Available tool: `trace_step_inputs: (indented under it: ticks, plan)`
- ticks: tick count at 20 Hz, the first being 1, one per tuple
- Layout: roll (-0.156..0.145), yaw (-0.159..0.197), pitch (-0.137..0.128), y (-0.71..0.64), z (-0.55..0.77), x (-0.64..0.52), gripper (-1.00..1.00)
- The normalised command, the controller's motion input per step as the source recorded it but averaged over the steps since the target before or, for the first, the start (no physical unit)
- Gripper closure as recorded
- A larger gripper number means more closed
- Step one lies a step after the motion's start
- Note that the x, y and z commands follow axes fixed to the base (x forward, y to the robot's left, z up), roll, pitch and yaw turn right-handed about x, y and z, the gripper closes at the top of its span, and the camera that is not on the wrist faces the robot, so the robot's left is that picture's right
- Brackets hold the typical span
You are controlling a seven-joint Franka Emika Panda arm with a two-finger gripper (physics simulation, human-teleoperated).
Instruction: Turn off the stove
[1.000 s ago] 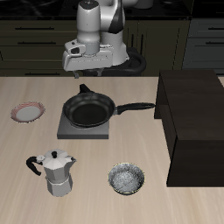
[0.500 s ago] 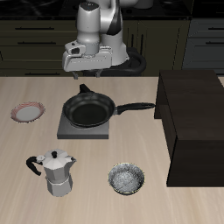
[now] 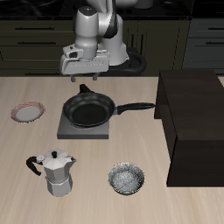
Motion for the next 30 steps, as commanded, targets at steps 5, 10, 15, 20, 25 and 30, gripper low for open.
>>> trace_step_inputs:
  ticks: [5,10,15,20,25,30]
  plan:
    - [0.005,-0.019,0.02,-0.04,-0.12,-0.05,-1.0]
    - [0.016,-0.023,0.025,-0.01,-0.12,-0.01,-1.0]
    - [0.01,-0.007,0.015,0.02,-0.12,0.03,-1.0]
    - [0.006,-0.017,0.051,0.04,-0.26,0.08,-1.0]
    - [0.017,-0.014,0.047,-0.01,-0.17,0.04,-1.0]
    - [0.008,-0.018,0.018,-0.01,-0.05,0.0,1.0]
